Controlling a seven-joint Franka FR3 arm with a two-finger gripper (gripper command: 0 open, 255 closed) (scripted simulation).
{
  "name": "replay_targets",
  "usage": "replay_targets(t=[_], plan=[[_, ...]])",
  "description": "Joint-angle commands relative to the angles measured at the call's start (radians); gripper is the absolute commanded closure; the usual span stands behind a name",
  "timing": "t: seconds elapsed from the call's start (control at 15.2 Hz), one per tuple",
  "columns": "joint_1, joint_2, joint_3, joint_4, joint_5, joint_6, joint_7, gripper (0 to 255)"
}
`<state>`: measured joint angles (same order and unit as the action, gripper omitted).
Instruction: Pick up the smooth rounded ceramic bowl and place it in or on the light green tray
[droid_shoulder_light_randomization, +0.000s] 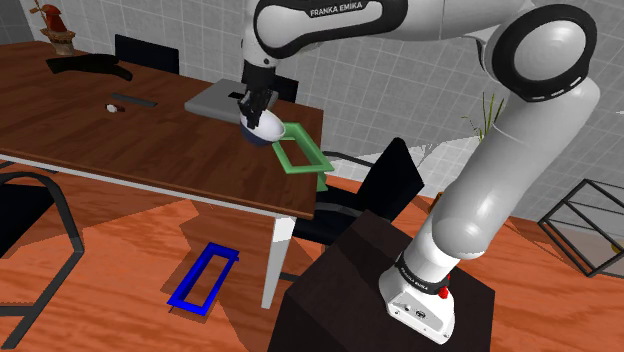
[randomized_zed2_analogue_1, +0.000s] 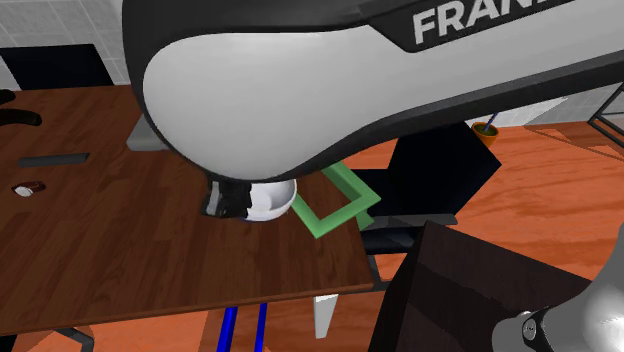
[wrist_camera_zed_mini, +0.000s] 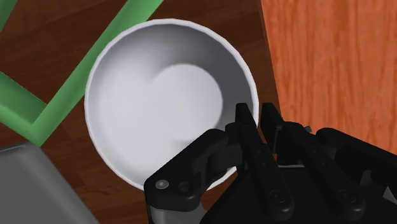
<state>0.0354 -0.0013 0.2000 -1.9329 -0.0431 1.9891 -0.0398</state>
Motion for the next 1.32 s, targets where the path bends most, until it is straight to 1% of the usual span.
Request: replay_targets(t=[0.0,0.46,0.92,1.25], plan=[[-0.011,-0.012,-0.011,0.003,0.004,-0.014,-0.025,255],[-0.090,-0.046,-0.096,0.014,0.018,-0.053,-0.194,255],[-0.164,-0.033,-0.177,0.079,0.025,-0.102,-0.352,255],[-0.164,-0.027,-0.177,0.018,0.024,-0.035,-0.351,255]])
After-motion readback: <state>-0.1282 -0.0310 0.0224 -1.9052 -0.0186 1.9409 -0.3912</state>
